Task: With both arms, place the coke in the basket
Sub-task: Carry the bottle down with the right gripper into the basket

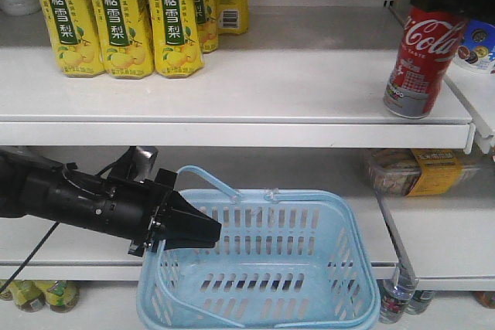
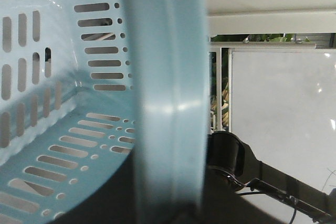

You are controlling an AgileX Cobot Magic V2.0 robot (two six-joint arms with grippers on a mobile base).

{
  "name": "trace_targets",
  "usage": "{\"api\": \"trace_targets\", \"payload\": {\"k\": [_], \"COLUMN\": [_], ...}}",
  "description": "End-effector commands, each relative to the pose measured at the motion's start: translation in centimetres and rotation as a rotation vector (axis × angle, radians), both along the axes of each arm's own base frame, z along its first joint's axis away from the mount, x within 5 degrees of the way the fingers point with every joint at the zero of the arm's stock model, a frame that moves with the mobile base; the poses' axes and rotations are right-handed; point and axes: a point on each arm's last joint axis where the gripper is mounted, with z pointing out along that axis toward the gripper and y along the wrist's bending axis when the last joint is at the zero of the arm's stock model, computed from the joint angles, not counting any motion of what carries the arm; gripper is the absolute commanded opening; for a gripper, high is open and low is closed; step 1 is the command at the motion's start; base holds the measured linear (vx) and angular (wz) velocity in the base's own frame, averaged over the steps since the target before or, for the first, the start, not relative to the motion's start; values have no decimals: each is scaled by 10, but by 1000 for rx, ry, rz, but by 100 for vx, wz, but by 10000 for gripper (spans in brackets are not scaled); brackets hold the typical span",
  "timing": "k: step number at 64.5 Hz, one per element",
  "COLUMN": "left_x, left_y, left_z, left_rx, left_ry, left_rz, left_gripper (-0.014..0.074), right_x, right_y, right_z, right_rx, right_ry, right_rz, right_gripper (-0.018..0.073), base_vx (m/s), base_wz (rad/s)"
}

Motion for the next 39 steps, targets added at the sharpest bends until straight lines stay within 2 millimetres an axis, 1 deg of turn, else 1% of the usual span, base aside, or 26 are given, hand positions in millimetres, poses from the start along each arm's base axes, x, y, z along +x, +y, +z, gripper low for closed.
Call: {"api": "trace_targets", "payload": {"k": [1,11,18,28,34,39], "left_x": [4,4,4,4,4,4], "left_y": [-2,-2,-2,-2,-2,-2], "left_z": [23,23,23,23,23,23], "left_rx": [-61,-61,-61,-61,-61,-61], "left_ry": [-86,-86,-86,-86,-86,-86], "left_rz": [47,47,47,47,47,47], "left_gripper": [-6,-6,-6,-6,-6,-6], "right_x": [-32,-66,-81,-87,-85,-81], "right_y": [-9,-15,-15,-7,2,11], "right_z": [37,43,40,27,16,1], "right_rx": [44,83,87,35,19,29], "right_ry": [-166,-112,-40,100,148,169], "right_rz": [-5,28,62,167,258,337], "right_gripper": [-9,-9,-9,-8,-6,-5], "base_vx": [0,0,0,0,0,0], "base_wz": [0,0,0,0,0,0]}}
